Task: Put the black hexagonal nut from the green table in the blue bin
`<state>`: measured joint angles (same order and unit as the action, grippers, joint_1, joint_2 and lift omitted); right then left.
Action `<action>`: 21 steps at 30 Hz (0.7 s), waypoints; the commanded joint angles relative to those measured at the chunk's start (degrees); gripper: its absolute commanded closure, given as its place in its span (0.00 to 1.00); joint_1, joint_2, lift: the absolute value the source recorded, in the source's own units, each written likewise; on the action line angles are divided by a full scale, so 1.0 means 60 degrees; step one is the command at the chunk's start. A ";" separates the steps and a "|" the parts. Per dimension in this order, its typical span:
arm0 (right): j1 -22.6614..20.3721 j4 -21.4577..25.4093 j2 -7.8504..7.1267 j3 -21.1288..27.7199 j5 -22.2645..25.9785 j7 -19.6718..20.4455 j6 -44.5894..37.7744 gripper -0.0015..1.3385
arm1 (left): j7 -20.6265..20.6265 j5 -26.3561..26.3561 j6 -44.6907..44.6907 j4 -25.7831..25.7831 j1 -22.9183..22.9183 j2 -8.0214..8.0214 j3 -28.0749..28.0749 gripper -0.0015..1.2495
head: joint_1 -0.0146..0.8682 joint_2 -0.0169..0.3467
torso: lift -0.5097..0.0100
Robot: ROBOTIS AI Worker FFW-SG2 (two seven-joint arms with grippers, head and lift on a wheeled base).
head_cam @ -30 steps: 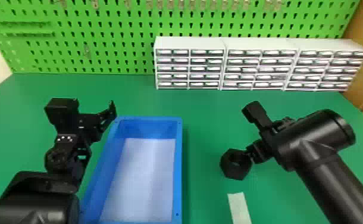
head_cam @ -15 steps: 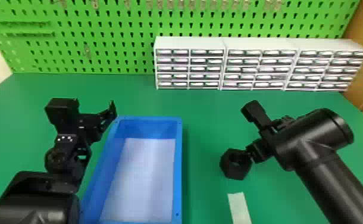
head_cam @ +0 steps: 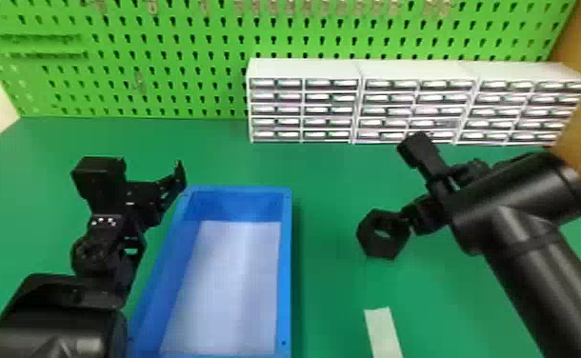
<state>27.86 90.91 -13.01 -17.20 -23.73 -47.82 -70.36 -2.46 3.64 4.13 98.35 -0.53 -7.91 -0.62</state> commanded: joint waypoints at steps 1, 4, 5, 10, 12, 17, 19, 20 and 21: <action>0.0015 0.0566 0.0000 0.0318 -0.0029 0.0001 0.0008 0.74 | 0.0000 -0.0005 0.0000 0.0000 0.0000 0.0000 0.0000 0.20 | 0.79 0.19 | 0.79; 0.0030 0.0917 0.0000 0.0480 -0.0029 0.0001 0.0008 0.74 | 0.0000 0.0009 0.0000 0.0000 0.0000 0.0000 0.0015 0.19 | 0.79 0.19 | 0.79; 0.0045 0.1020 0.0015 0.0524 -0.0029 0.0001 0.0023 0.74 | 0.0000 -0.0005 0.0000 0.0000 0.0000 0.0000 0.0015 0.19 | 0.79 0.19 | 0.79; 0.0118 0.1562 0.0117 0.0641 0.0044 0.0001 0.0052 0.74 | 0.0000 0.0009 0.0000 0.0015 0.0000 0.0000 0.0000 0.19 | 0.79 0.19 | 0.79; 0.0147 0.1723 0.0161 0.0641 0.0103 0.0001 0.0052 0.74 | 0.0000 -0.0005 0.0000 0.0000 -0.0015 0.0000 0.0000 0.20 | 0.79 0.19 | 0.79; 0.0250 0.2089 0.0293 0.0465 0.0396 0.0001 0.0169 0.74 | 0.0000 0.0009 0.0000 0.0015 -0.0015 0.0000 0.0000 0.20 | 0.79 0.19 | 0.79; 0.0294 0.2236 0.0366 0.0421 0.0513 0.0015 0.0257 0.74 | 0.0000 -0.0005 0.0000 0.0015 -0.0015 0.0000 0.0000 0.19 | 0.79 0.19 | 0.79; 0.0308 0.2309 0.0410 0.0421 0.0586 0.0015 0.0286 0.74 | 0.0000 0.0009 0.0000 0.0015 -0.0015 0.0000 0.0000 0.19 | 0.79 0.19 | 0.79; 0.0308 0.2368 0.0439 0.0421 0.0659 0.0015 0.0316 0.74 | 0.0000 0.0009 0.0000 0.0015 -0.0015 0.0000 0.0000 0.19 | 0.79 0.19 | 0.79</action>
<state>29.38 103.51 -11.19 -14.34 -21.30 -47.75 -69.24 -2.46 3.64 4.13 98.42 -0.61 -7.91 -0.61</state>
